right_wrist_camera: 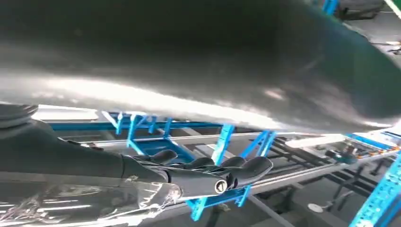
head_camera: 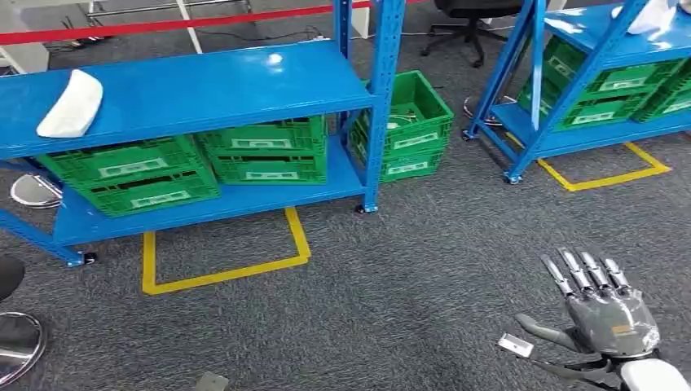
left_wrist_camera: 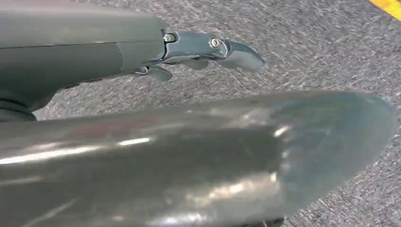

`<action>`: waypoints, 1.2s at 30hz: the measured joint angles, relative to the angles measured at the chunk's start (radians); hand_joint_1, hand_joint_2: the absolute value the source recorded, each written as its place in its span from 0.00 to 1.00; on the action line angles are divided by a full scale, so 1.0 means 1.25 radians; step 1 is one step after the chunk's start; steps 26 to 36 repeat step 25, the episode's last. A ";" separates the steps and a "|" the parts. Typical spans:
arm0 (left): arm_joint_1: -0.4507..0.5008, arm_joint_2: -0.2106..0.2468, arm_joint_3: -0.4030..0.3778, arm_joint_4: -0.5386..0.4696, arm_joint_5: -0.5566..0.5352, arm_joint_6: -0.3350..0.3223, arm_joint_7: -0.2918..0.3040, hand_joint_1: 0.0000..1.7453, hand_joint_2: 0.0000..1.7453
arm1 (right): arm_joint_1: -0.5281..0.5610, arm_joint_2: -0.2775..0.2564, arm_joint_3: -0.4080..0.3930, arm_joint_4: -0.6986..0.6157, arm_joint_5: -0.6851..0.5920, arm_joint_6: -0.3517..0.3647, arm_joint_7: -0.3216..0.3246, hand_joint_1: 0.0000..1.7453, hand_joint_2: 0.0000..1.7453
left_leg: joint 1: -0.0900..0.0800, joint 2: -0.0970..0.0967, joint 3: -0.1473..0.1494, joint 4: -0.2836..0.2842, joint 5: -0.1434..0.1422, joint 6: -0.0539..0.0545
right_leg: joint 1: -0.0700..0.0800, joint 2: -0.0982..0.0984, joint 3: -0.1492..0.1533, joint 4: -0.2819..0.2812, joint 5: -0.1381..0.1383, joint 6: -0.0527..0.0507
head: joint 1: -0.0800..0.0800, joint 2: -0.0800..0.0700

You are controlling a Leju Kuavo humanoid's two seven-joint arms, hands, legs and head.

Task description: Take the parts from the cabinet and place them on the table.

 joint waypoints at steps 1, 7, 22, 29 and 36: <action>-0.001 -0.001 0.000 0.000 0.000 0.000 0.000 0.00 0.00 | 0.000 0.000 -0.002 0.000 0.000 0.000 0.000 0.00 0.00 | 0.002 -0.008 0.001 0.003 -0.001 -0.004 | -0.005 0.017 0.035 -0.072 0.036 0.003 | 0.001 0.000; 0.002 0.001 0.000 0.000 0.000 0.000 0.001 0.00 0.00 | 0.001 0.000 -0.003 0.000 0.001 0.001 0.001 0.00 0.00 | 0.005 -0.050 -0.018 0.009 0.005 -0.032 | -0.009 0.033 0.067 -0.128 0.033 -0.026 | 0.000 0.000; 0.002 0.000 0.000 0.000 -0.001 0.000 0.001 0.00 0.00 | 0.000 0.000 -0.005 -0.002 0.001 0.001 0.002 0.00 0.00 | -0.011 0.058 -0.017 0.006 0.005 -0.006 | 0.008 -0.093 0.094 -0.137 0.014 -0.015 | -0.009 0.000; -0.001 0.000 0.000 0.000 -0.001 0.001 0.001 0.00 0.00 | 0.001 0.000 -0.007 -0.002 0.000 0.000 0.002 0.00 0.00 | -0.003 0.036 -0.013 0.003 0.008 0.003 | 0.004 -0.012 0.043 -0.030 -0.049 -0.009 | 0.001 0.000; -0.001 0.000 0.000 0.000 -0.001 0.001 0.001 0.00 0.00 | 0.001 0.000 -0.007 -0.002 0.000 0.000 0.002 0.00 0.00 | -0.003 0.036 -0.013 0.003 0.008 0.003 | 0.004 -0.012 0.043 -0.030 -0.049 -0.009 | 0.001 0.000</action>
